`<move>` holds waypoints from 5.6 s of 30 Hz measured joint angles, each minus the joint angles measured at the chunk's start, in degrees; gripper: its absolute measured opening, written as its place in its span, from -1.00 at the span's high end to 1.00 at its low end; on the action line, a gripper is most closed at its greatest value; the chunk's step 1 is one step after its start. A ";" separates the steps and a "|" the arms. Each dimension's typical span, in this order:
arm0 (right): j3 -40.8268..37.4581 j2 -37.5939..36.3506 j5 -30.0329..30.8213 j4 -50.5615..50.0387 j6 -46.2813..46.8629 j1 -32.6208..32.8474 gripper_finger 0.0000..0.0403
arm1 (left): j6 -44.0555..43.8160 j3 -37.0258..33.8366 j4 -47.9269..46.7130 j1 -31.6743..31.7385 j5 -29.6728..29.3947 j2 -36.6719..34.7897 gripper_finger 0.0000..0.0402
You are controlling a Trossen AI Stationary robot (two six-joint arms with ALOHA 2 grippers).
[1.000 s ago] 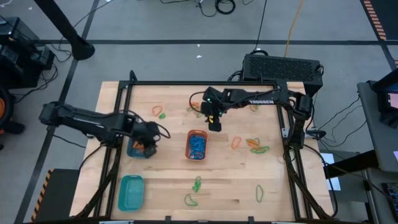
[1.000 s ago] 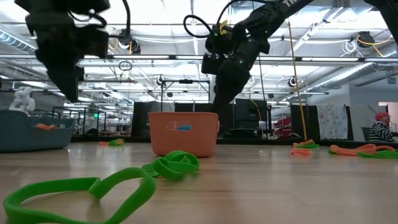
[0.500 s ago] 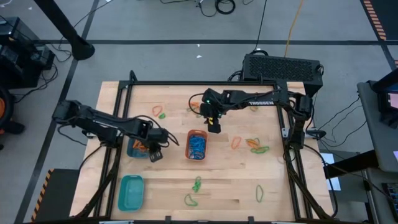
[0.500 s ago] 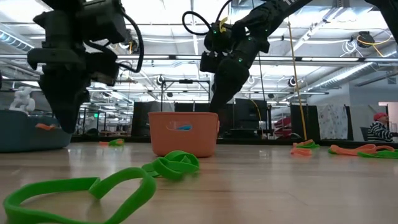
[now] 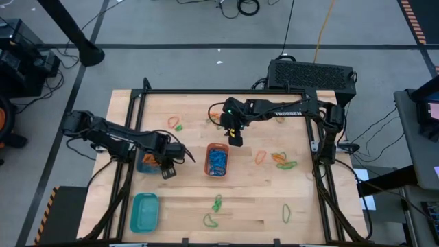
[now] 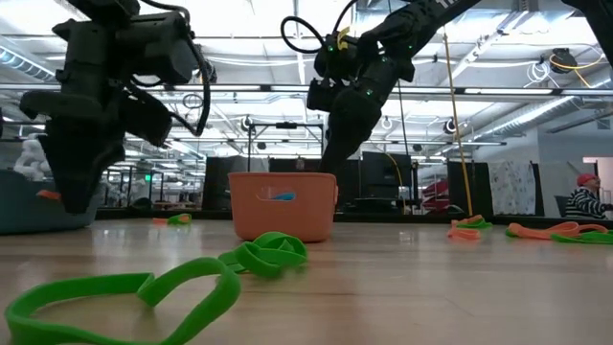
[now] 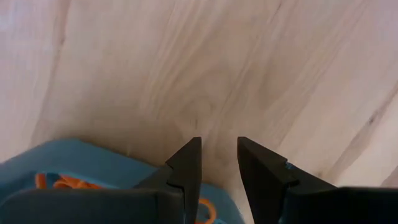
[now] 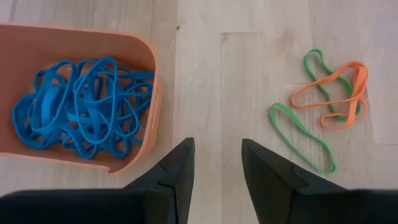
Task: Sort rubber bands into baskets
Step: Put the orange rubber band into the blue bin
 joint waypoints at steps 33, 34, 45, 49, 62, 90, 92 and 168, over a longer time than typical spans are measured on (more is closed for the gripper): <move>0.00 0.00 0.00 -0.07 -1.18 0.00 0.38 | 1.22 6.96 -15.05 -0.78 -7.13 -3.16 0.46; 0.00 0.00 0.00 -0.09 -1.25 0.00 0.38 | 1.07 7.35 -15.51 -0.81 -7.94 -3.97 0.46; 0.00 0.00 0.00 0.17 -1.29 0.00 0.38 | 1.23 2.91 -22.75 -0.78 -7.56 -5.17 0.46; 0.00 0.00 -0.01 0.27 -1.29 0.00 0.38 | 1.13 0.53 -19.76 -0.20 -8.14 -5.23 0.46; 0.00 0.00 -0.02 0.41 -1.29 0.00 0.38 | 2.77 -4.20 -14.54 0.00 -7.63 -5.23 0.46; 0.00 0.00 0.00 0.98 -1.66 -0.02 0.38 | 2.72 -3.61 -20.87 0.00 -4.35 -4.75 0.72; 0.00 0.00 -0.02 0.98 -1.68 0.00 0.38 | 2.90 -2.77 -21.95 0.00 -4.45 -4.78 0.74; -29.16 -13.64 14.14 -21.43 40.12 18.07 0.58 | 32.80 -16.96 88.03 4.52 -5.99 -3.20 0.18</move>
